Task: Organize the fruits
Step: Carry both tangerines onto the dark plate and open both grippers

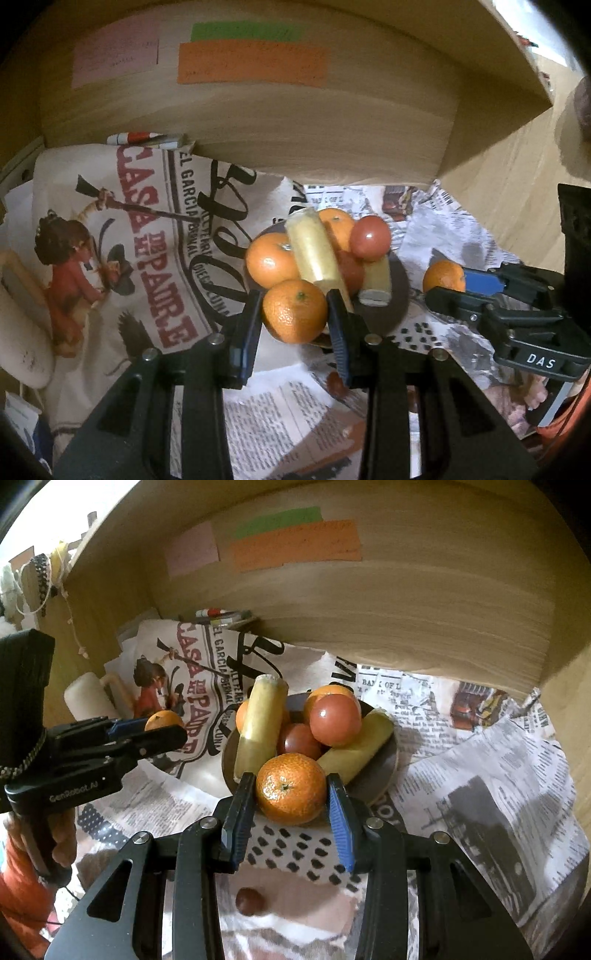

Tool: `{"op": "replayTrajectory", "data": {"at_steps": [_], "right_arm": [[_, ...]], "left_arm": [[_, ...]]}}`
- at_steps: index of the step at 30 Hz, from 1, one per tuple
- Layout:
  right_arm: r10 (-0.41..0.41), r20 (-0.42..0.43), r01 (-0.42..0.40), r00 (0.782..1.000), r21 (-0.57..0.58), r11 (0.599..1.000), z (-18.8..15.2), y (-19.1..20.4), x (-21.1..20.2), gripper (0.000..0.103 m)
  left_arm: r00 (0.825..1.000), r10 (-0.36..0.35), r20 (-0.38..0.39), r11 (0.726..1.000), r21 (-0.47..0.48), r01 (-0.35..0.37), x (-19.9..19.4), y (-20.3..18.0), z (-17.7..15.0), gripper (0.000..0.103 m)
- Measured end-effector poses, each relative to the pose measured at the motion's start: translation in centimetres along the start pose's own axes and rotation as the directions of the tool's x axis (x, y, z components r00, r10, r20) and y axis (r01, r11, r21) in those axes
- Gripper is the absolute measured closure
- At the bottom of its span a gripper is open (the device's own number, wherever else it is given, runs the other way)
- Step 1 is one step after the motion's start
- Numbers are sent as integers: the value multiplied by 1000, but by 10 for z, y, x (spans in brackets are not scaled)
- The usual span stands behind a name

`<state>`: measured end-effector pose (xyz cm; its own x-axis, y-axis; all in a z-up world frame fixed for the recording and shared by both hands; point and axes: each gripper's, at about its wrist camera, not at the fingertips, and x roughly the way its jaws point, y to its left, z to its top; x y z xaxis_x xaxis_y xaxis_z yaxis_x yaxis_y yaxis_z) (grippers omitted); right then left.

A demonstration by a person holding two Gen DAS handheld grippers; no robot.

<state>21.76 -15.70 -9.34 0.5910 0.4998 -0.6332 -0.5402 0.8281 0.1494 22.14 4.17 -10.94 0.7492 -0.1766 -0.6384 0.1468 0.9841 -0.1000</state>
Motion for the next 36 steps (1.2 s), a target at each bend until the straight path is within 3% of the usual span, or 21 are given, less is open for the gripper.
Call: {"op": "replayTrajectory", "data": {"at_steps": [16,25,36], "right_arm": [[21,-142,-22,990,-7,1000,-4,-3,57,68],[21,-145,-24,989,-13,1000,-6,-4,58,67],[16,-134,-17,991,-10,1000,-5,-6,56,61]], "left_arm": [[989,-46,-141,999,-35,41,65,20,4,68],[981,-69,-181,997,-56,59,80,22,1,67],[990,-50,-135,996,-75,41,59,26,2,55]]}}
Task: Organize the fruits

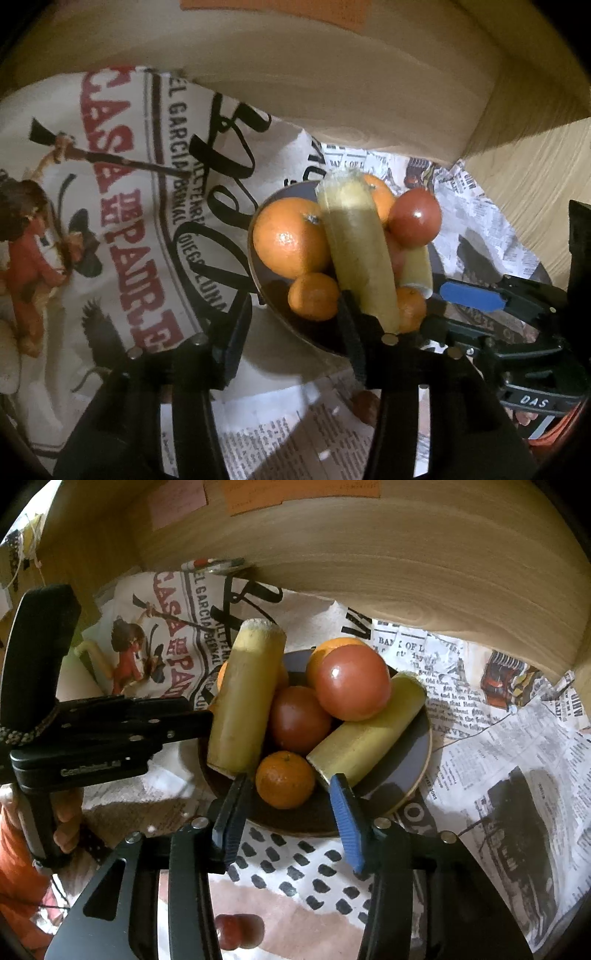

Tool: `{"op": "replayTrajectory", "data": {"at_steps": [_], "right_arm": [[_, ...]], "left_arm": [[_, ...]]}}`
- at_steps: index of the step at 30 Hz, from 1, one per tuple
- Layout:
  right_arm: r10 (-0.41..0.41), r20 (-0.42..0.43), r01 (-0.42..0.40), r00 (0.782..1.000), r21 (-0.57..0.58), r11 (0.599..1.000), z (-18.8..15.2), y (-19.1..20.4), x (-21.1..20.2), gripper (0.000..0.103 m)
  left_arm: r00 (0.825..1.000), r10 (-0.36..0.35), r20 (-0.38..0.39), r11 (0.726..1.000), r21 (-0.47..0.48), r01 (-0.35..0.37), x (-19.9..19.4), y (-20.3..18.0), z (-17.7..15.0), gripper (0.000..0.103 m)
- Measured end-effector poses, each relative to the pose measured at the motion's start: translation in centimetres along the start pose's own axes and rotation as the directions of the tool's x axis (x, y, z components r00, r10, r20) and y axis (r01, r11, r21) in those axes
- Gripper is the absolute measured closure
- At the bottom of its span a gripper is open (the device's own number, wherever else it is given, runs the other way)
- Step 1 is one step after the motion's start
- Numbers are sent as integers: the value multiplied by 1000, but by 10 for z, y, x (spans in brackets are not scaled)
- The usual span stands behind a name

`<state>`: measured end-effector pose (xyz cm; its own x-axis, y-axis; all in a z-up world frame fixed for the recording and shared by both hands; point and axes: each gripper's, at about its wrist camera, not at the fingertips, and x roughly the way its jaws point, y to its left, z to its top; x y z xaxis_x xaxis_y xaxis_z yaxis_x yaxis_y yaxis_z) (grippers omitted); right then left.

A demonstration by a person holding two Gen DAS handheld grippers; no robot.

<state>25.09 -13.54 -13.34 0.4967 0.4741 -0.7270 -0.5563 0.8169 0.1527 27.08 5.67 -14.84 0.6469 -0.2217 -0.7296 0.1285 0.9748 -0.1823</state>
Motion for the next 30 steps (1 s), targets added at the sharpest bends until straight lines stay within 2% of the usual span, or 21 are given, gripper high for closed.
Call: {"op": "replayTrajectory", "data": {"at_steps": [3,7,10,13,15,20,30], "right_arm": [[-3,22,3,1000,-1,1000,0,1,-9,61],[-7,56,7,998,-8,1000,-2,5,-25,61],[-12,75,13,997,-13,1000,-5,9,-36,61],[-16,87,18,996,-17,1000,-11,14,-45,61],[-18,93,19,996,-19,1000,-16,16,-51,61],[-18,79,19,997,-15,1000,-34,21,-55,61],[2,-13,-2,1000,0,1000,-74,29,-41,61]], "left_arm": [[999,14,34,1000,8,-14,-16,-3,-3,55],[996,33,84,999,22,-35,-37,-10,-9,48],[993,40,114,998,33,-44,-52,-16,-15,47],[989,38,140,998,36,-43,-67,-20,-24,40],[988,40,148,998,40,-46,-74,-23,-31,39],[992,36,118,998,40,-41,-76,-28,-51,37],[999,30,32,999,21,-30,-62,-30,-84,37]]}}
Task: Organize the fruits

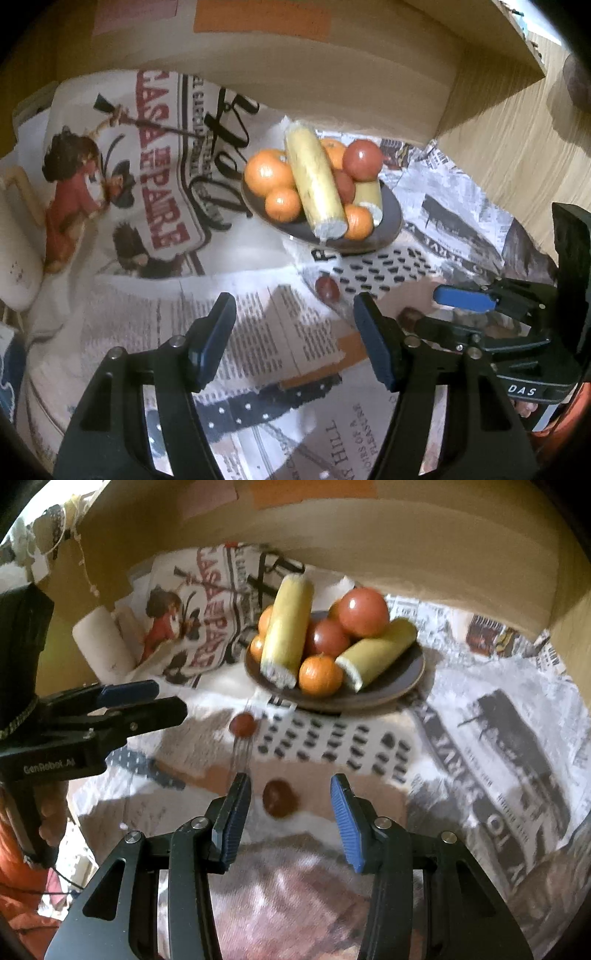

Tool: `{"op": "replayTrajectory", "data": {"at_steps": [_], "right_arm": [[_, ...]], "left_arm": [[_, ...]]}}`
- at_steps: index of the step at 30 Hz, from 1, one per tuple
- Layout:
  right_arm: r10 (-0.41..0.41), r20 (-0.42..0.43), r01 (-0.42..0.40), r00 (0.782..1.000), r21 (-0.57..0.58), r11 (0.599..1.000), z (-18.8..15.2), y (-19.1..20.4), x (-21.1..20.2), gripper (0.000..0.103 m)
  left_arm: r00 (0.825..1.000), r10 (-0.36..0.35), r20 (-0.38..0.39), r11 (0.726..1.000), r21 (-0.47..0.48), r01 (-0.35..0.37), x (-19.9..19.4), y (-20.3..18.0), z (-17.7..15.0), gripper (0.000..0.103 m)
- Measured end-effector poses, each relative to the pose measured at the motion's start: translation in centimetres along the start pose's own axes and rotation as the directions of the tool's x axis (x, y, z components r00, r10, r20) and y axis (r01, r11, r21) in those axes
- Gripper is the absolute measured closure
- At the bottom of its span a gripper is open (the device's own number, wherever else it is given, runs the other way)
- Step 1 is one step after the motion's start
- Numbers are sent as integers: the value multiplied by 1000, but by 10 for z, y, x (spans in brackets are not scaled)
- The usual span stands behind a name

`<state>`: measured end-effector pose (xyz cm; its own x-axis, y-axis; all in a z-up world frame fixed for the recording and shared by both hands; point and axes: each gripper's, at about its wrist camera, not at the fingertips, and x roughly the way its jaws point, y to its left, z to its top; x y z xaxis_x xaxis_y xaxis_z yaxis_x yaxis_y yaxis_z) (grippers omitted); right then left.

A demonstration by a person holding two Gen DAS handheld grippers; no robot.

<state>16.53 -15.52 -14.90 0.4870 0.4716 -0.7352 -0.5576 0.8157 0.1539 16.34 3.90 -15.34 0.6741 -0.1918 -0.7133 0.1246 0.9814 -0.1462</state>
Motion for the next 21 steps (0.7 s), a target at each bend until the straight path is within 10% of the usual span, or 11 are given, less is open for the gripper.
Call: {"op": "replayTrajectory", "data": {"at_steps": [11,21], "right_arm": [[-4,-48,2,999,-48,999,-2,9,19,85],[3,-2,-3,1000,-16,1000,3,-4,6,85]], "left_arm": [[999,-6,-38,1000,-4,5,10,-3,-8,37],[997,10,-71,1000,7,-10,32,-10,4,39]]}}
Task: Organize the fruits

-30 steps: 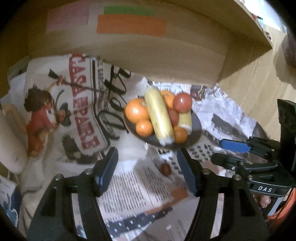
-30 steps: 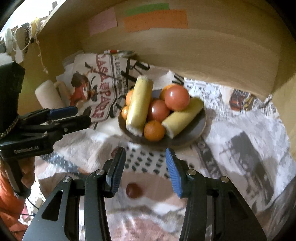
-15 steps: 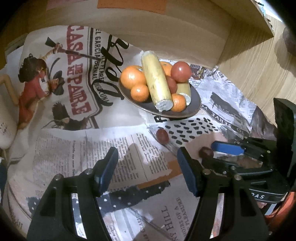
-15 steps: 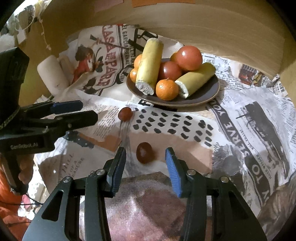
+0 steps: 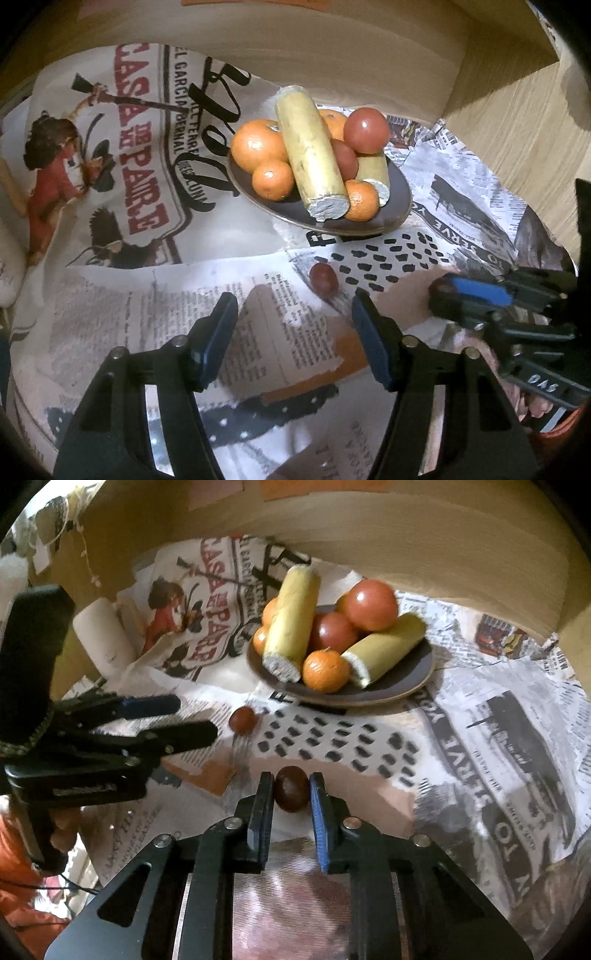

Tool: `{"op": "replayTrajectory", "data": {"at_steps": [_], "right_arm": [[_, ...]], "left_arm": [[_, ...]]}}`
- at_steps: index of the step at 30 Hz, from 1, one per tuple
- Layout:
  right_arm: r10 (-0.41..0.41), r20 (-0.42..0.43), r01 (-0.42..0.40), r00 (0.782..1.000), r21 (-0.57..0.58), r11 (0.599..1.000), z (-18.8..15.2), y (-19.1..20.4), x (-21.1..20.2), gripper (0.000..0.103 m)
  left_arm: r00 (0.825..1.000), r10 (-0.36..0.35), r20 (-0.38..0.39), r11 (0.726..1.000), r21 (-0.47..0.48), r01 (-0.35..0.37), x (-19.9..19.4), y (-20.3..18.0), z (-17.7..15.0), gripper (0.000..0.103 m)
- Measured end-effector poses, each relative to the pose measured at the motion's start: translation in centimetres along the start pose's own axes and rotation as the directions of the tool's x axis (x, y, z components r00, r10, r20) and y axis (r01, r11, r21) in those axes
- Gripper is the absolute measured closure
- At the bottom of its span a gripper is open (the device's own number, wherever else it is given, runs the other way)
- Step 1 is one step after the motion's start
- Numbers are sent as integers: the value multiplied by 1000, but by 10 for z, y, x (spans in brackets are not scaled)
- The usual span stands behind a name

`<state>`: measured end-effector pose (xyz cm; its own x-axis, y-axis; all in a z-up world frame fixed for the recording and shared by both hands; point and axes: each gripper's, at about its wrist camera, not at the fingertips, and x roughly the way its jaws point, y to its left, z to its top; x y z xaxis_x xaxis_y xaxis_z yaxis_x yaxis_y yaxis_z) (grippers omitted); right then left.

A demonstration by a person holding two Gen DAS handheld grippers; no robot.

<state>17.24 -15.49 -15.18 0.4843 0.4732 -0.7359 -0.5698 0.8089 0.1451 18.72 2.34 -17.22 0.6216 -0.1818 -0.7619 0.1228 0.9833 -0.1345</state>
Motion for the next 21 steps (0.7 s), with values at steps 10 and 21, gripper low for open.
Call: {"op": "replayTrajectory", "data": {"at_steps": [10,21], "right_arm": [[-6,47,4,999,54,999,4,-28,-16,85],[-16,66,12,998,61,998,11,-40,-18,85]], "left_arm": [[999,13,-46,999,49,-11,29,-17,14,68],[999,27,-35,996,86,-23,32,-25,12,85]]}}
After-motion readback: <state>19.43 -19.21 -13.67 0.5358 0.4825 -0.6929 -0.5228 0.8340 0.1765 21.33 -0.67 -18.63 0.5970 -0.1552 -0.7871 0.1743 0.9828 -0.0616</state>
